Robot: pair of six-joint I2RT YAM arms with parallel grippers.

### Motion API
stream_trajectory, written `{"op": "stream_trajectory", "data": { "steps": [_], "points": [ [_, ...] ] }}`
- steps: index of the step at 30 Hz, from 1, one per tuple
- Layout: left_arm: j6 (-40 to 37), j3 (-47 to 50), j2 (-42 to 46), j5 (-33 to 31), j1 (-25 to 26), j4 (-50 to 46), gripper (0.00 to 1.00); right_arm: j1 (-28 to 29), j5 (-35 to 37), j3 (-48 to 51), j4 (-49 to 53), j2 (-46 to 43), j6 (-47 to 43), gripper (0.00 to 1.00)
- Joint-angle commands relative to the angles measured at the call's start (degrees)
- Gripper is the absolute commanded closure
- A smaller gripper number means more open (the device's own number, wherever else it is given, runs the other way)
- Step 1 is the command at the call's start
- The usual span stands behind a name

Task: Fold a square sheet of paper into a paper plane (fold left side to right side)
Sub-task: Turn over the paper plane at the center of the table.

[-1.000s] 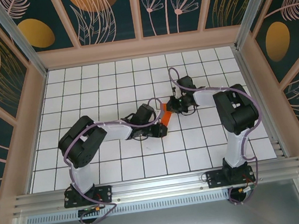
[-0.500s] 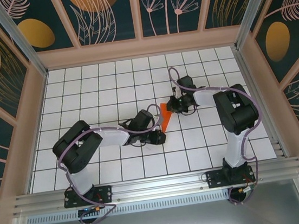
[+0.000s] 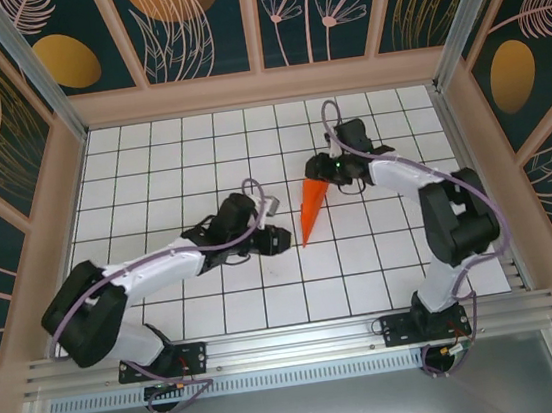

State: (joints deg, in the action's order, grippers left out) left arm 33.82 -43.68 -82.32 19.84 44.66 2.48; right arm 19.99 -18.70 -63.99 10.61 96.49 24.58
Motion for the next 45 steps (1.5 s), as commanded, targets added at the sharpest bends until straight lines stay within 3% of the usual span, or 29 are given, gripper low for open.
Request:
{"op": "stream_trajectory", "data": {
  "steps": [1, 7, 11, 17, 20, 27, 34, 39, 45],
  "points": [
    [-0.4, -1.1, 2.9, -13.4, -1.0, -3.0, 0.63, 0.9, 9.1, -1.5, 7.5, -6.6, 1.1, 0.46],
    [1.2, -2.4, 5.1, -30.7, -1.0, -3.2, 0.51, 6.1, 14.0, 6.8, 9.3, -12.2, 10.3, 0.33],
    [1.7, -2.2, 5.3, -33.2, -1.0, -2.3, 0.48, 6.6, 10.9, 13.5, 4.3, -11.8, 14.7, 0.35],
    [1.6, -1.4, 5.6, -33.6, -1.0, -3.1, 0.45, 8.7, 7.0, 13.8, 0.5, -4.9, 16.5, 0.44],
    [1.8, -0.6, 6.5, -34.1, -1.0, -2.7, 0.43, 9.2, 5.7, 13.8, -1.4, -2.4, 16.9, 0.54],
    [0.6, -0.5, 9.4, -37.1, -1.0, -4.1, 0.35, 9.7, 4.0, 12.9, -2.8, -4.8, 12.3, 1.00],
    [1.0, 0.2, 13.9, -39.8, -1.0, -4.7, 0.31, 9.7, -8.4, 13.0, -8.5, -8.3, 8.9, 1.00],
    [0.7, 0.7, 15.9, -40.7, -1.1, -4.2, 0.28, 9.5, -14.9, 15.2, -12.1, -2.4, 8.3, 1.00],
    [0.0, 0.4, 17.1, -41.9, -1.0, -5.0, 0.25, 7.4, -14.6, 17.7, -14.5, 2.1, 7.3, 0.96]
  ]
}}
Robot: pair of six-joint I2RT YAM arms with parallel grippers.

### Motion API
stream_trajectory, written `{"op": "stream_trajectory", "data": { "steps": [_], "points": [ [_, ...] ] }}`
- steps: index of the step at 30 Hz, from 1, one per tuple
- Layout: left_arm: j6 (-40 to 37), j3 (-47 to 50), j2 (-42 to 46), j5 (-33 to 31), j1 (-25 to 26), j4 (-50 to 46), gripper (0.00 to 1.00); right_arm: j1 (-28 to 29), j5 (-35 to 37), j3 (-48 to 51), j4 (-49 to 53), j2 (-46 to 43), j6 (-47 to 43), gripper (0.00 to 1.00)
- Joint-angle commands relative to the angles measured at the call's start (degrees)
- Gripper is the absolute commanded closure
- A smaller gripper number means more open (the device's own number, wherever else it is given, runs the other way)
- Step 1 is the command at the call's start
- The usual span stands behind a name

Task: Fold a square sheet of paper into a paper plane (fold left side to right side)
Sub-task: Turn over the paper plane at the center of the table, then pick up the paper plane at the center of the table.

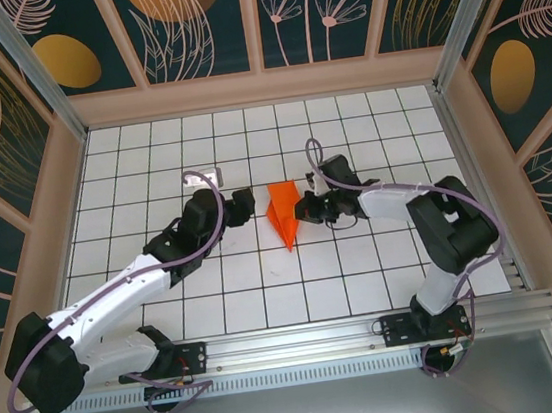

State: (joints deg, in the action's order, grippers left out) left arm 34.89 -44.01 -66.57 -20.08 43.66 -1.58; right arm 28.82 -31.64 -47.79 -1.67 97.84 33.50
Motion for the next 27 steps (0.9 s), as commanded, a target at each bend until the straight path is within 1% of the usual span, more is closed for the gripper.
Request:
{"op": "stream_trajectory", "data": {
  "steps": [1, 4, 6, 10, 14, 16, 20, 24, 27],
  "points": [
    [-1.0, 0.7, 1.6, -2.2, 0.0, -1.0, 0.25, -1.9, -1.0, 1.5, -1.5, 0.4, -2.1, 0.93],
    [-1.3, 0.9, 2.1, -2.8, 0.0, -1.0, 0.23, -3.0, 3.1, -0.2, 3.8, -0.9, -5.2, 0.81],
    [-1.5, 0.8, 2.4, -2.9, 0.0, -1.0, 0.22, -3.0, 7.8, -3.0, 10.4, -2.5, -7.7, 0.68],
    [-1.8, 1.1, 3.3, -3.3, 0.0, -0.9, 0.21, -2.3, 15.8, -7.7, 20.0, -7.3, -8.3, 0.55],
    [-2.3, 2.1, 4.5, -4.5, 0.0, -0.5, 0.18, 1.3, 22.6, -12.5, 28.3, -9.8, -5.9, 0.50],
    [-2.5, 2.6, 5.2, -4.9, 0.0, -0.4, 0.17, 3.6, 24.1, -13.4, 30.0, -9.5, -4.0, 0.47],
    [-2.6, 3.7, 6.6, -5.2, 0.0, -0.1, 0.14, 7.6, 26.4, -13.1, 29.8, -7.5, -0.9, 0.47],
    [-2.7, 4.3, 7.5, -5.4, -0.1, -0.2, 0.13, 9.8, 29.1, -14.3, 31.2, -3.6, -0.2, 0.46],
    [-2.6, 4.8, 7.9, -5.5, 0.0, -0.1, 0.12, 11.0, 29.0, -15.0, 30.9, -1.3, -0.3, 0.44]
  ]
}}
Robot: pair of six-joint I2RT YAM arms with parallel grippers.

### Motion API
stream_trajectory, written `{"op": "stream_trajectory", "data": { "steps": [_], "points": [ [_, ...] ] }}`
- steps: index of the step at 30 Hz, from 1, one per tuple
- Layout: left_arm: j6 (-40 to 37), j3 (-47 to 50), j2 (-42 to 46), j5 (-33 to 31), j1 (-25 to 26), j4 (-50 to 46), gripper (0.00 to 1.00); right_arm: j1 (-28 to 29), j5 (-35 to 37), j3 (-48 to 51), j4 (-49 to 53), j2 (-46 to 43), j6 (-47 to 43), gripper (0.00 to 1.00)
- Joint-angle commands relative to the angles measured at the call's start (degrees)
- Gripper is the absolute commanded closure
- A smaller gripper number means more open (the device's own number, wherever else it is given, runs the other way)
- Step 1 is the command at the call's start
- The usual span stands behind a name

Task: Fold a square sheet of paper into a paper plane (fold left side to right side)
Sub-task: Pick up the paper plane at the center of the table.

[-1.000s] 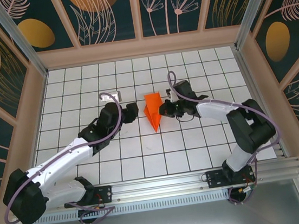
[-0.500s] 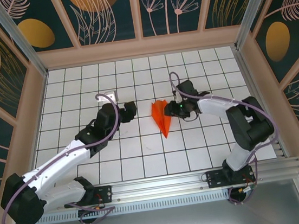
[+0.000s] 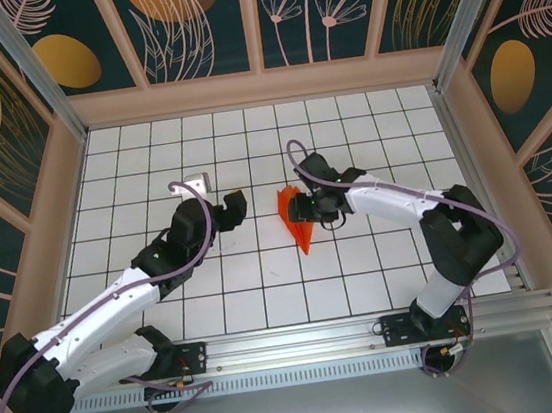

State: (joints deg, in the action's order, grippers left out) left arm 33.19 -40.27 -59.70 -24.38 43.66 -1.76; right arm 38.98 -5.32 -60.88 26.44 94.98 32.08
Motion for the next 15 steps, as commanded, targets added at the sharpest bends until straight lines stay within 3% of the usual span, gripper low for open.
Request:
{"op": "stream_trajectory", "data": {
  "steps": [1, 15],
  "points": [
    [-0.8, 1.1, 1.1, -1.3, 0.0, 0.1, 0.12, 1.1, 2.6, -2.1, 2.6, 2.4, 1.1, 0.44],
    [-0.5, 1.4, 0.9, -1.1, 0.0, 0.0, 0.09, 3.3, 2.7, -4.5, 2.1, 6.4, 0.2, 0.44]
  ]
}}
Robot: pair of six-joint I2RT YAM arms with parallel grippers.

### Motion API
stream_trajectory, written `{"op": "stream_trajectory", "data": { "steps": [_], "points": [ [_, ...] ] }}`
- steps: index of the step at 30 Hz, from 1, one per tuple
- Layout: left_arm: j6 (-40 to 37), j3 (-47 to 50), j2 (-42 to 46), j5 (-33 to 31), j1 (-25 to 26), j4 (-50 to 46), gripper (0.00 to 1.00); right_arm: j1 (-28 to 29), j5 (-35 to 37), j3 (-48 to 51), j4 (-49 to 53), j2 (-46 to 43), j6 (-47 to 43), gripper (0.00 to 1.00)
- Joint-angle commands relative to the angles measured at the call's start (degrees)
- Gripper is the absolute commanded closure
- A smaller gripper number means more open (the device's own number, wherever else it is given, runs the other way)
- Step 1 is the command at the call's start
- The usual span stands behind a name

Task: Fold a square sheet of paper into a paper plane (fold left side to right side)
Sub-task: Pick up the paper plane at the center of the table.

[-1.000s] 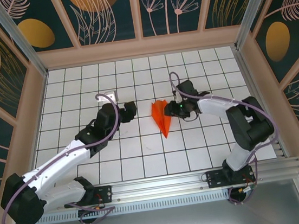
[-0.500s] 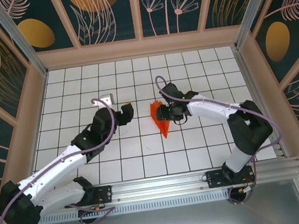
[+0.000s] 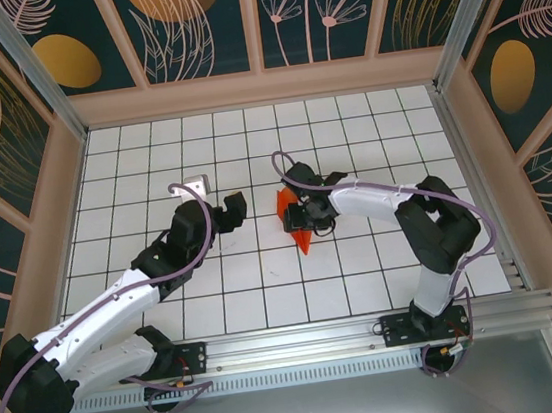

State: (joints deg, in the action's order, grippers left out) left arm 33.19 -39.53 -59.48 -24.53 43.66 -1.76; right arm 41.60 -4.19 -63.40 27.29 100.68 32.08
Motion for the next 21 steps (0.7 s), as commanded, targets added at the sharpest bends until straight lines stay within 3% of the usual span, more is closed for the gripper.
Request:
{"op": "stream_trajectory", "data": {
  "steps": [1, 11, 21],
  "points": [
    [-0.6, 0.7, 0.7, -1.0, 0.0, 0.0, 0.08, 0.8, 2.0, -2.2, 1.4, 0.4, 0.2, 0.44],
    [-0.8, 0.6, 0.5, -0.9, 0.0, 0.0, 0.07, 1.0, 3.2, -2.6, 2.3, 0.9, 0.0, 0.45],
    [-0.9, 0.5, 0.7, -1.2, 0.0, -0.6, 0.06, 1.3, 2.7, -3.0, 1.4, 3.8, -0.2, 0.69]
  ]
}}
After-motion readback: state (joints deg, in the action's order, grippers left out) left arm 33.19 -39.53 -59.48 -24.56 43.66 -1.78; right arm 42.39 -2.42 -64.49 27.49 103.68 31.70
